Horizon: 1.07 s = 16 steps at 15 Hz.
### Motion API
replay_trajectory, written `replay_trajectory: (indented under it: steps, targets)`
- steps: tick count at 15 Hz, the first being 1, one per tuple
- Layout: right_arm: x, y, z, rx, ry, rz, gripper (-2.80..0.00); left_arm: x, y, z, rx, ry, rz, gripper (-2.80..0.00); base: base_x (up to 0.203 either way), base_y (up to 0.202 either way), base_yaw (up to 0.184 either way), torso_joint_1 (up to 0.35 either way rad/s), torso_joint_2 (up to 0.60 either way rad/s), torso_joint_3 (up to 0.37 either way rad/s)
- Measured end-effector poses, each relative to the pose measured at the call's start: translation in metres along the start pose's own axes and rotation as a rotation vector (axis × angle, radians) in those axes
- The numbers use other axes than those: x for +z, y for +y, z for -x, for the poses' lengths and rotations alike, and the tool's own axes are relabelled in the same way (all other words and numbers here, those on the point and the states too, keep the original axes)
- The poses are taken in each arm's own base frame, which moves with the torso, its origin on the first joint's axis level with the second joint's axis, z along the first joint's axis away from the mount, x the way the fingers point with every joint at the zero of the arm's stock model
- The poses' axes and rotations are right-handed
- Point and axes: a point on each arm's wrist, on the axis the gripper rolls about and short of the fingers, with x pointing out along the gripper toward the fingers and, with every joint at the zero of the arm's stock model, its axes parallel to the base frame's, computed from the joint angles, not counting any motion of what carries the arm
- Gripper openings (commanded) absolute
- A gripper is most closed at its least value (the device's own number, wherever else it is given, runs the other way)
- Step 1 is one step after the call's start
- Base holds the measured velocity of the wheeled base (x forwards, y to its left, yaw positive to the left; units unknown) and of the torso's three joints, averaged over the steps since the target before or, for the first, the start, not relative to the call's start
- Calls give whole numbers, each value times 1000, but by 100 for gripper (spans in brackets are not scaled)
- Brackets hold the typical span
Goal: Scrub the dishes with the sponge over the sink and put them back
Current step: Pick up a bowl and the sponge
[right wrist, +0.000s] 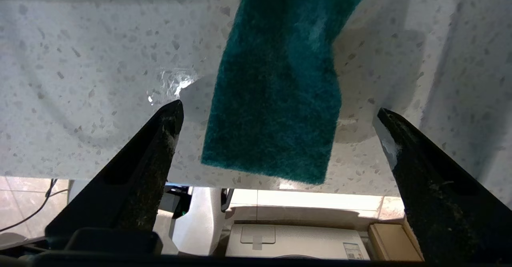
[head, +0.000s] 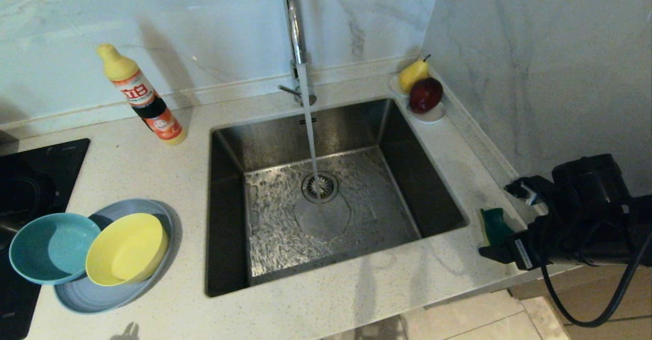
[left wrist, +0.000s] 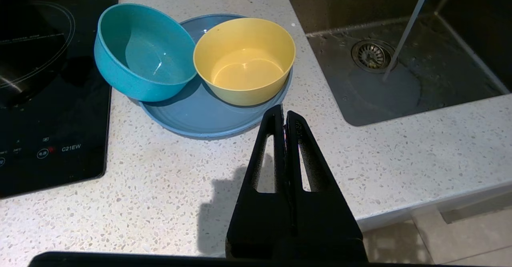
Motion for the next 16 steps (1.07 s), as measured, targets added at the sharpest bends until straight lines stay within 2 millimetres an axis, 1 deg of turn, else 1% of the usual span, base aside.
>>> replay_trajectory:
  steps: [2, 3, 4, 16]
  targets:
    - [0, 0, -1, -2, 0, 0, 0, 0, 0, 0, 0, 0, 0, -280, 0, 0, 0, 0, 0, 0]
    - [0, 0, -1, -3, 0, 0, -235, 0, 0, 0, 1, 0, 0, -280, 0, 0, 0, 0, 0, 0]
    - [1, 0, -1, -2, 0, 0, -280, 0, 0, 0, 0, 0, 0, -280, 0, 0, 0, 0, 0, 0]
    - [6, 0, -7, -4, 1, 1, -280, 0, 0, 0, 0, 0, 0, -280, 0, 0, 0, 0, 0, 0]
